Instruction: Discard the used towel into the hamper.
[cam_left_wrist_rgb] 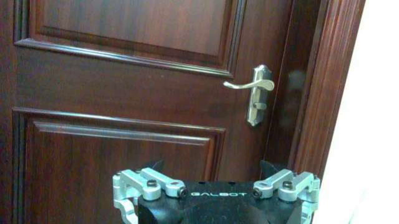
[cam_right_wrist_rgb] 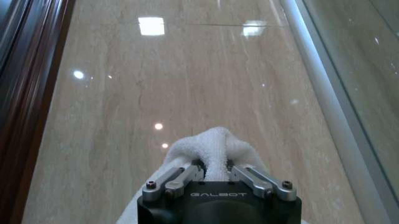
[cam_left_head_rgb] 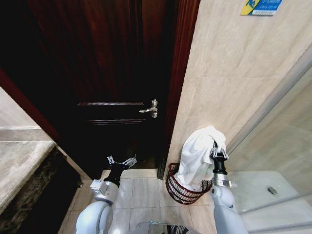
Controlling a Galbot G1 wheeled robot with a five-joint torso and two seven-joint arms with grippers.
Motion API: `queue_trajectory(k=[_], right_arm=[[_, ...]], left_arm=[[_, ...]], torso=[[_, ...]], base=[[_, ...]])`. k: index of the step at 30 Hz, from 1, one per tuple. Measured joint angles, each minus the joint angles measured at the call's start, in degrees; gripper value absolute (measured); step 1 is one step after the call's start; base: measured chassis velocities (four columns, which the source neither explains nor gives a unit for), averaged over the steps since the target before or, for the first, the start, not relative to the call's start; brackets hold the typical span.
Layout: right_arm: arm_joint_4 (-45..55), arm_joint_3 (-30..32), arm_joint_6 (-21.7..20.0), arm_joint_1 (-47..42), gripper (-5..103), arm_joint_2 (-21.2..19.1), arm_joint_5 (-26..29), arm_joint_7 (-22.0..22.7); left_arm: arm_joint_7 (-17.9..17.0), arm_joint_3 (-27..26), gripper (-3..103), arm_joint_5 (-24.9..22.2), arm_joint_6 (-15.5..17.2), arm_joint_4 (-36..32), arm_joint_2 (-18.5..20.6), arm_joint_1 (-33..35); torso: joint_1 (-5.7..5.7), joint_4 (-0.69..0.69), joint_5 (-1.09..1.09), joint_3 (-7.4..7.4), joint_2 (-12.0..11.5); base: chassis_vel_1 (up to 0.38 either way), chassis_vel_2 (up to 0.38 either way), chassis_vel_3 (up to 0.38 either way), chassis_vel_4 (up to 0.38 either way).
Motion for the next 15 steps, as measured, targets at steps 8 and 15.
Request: queue_trajectory(k=[8,15], right_arm=[[-0.88,-0.04,0.81,-0.36,13,0.01,-0.21,-0.32],[-1.36,-0.24,1.74,-0.78,13,0.22,-0.13,-0.96]], left_arm=[[0.00,0.00,100,0.00,0.00,0.00,0.00,0.00],[0.00,0.00,100,0.00,0.00,0.00,0.00,0.00]], torso=[[0.00,0.00,-0.01,0.00,0.00],[0.00,0.00,0.00,0.00,0.00]], base=[[0.000,0.000,0.000,0.000],[0.000,0.000,0.000,0.000]])
